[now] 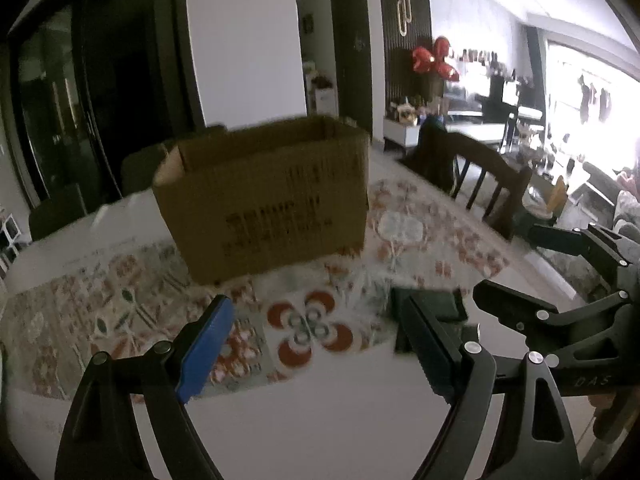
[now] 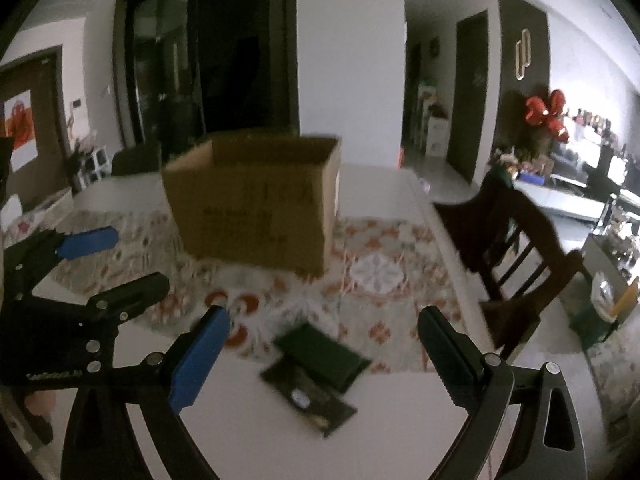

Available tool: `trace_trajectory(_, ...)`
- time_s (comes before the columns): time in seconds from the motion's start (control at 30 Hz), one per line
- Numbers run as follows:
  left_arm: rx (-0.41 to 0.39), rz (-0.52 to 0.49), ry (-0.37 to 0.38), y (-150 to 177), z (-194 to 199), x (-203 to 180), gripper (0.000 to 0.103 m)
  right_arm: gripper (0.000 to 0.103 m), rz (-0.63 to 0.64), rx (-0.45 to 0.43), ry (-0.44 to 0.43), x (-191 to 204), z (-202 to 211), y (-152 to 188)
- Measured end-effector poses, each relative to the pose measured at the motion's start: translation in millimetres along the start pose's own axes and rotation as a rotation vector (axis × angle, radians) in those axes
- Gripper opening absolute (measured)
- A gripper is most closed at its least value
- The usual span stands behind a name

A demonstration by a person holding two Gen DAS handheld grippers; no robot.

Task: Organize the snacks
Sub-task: 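Move both open tools toward the dark green pack and black cracker pack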

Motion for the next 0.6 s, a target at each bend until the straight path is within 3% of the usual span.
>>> trace_trajectory(0.17,0.082,0.007,-0.006,20.3,-21.1,-3.5,0.086,0.094,0.012,0.096,-0.046,0.3,-21.5,24.8)
trace_trajectory(0.6,0.237,0.034,0.013,49.6,-66.4,-7.3,0.085,0.078,0.013,0.299,-0.140,1.2,-69.2,60.4)
Point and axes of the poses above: each gripper's, at about its wrist camera, not at the fingertips, and z roughly against the way its jaws point, x to its left, y to its underside, the point moved 5 cm from there along -z, roughly the way its jaws point, and after that the axes turned 3 degrees about y, right-handed, at the moved point
